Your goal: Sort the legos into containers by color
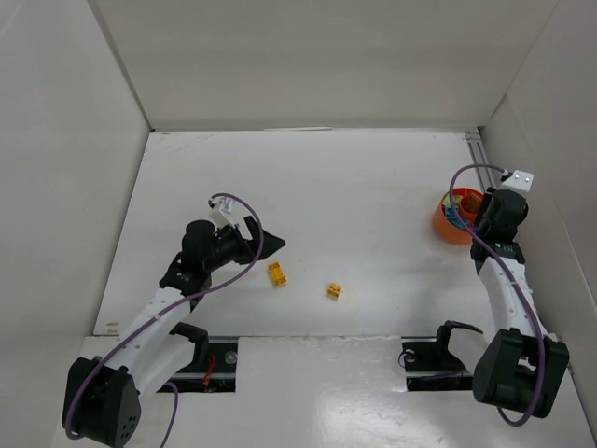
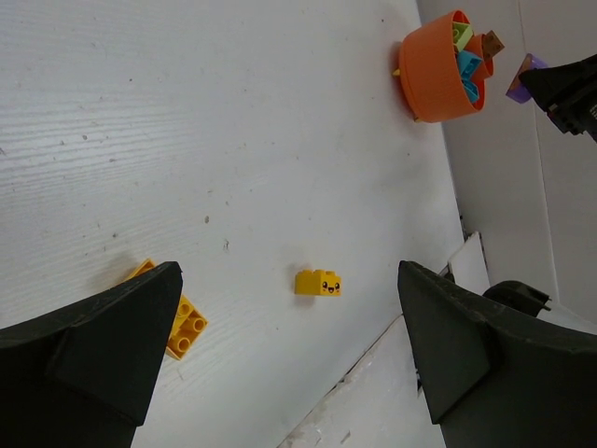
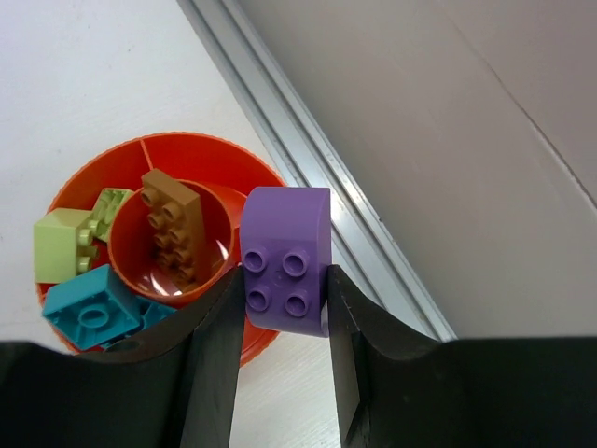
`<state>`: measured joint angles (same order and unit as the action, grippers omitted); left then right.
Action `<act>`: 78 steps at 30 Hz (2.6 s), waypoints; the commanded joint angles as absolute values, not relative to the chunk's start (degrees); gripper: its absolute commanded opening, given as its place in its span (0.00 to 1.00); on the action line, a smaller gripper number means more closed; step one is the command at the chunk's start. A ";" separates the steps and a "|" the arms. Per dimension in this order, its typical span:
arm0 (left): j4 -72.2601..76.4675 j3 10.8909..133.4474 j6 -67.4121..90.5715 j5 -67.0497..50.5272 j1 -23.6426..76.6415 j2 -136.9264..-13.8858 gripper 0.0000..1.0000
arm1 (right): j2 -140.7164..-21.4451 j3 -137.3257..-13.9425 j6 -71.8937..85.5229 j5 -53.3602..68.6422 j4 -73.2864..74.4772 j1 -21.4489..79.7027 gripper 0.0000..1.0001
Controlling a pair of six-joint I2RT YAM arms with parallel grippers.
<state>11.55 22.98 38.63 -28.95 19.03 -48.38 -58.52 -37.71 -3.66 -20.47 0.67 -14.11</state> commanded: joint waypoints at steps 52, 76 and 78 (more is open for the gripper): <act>14.41 25.49 36.47 -29.00 19.25 -46.32 1.00 | -60.64 -29.36 0.09 -0.09 -18.37 -22.32 0.53; 2.13 26.72 40.69 -22.16 19.25 -45.79 1.00 | -40.09 -35.60 -6.76 16.60 13.61 -15.58 0.69; 0.27 26.72 41.40 -21.45 19.25 -45.79 1.00 | -38.59 -36.38 -7.29 13.82 18.70 -5.61 0.70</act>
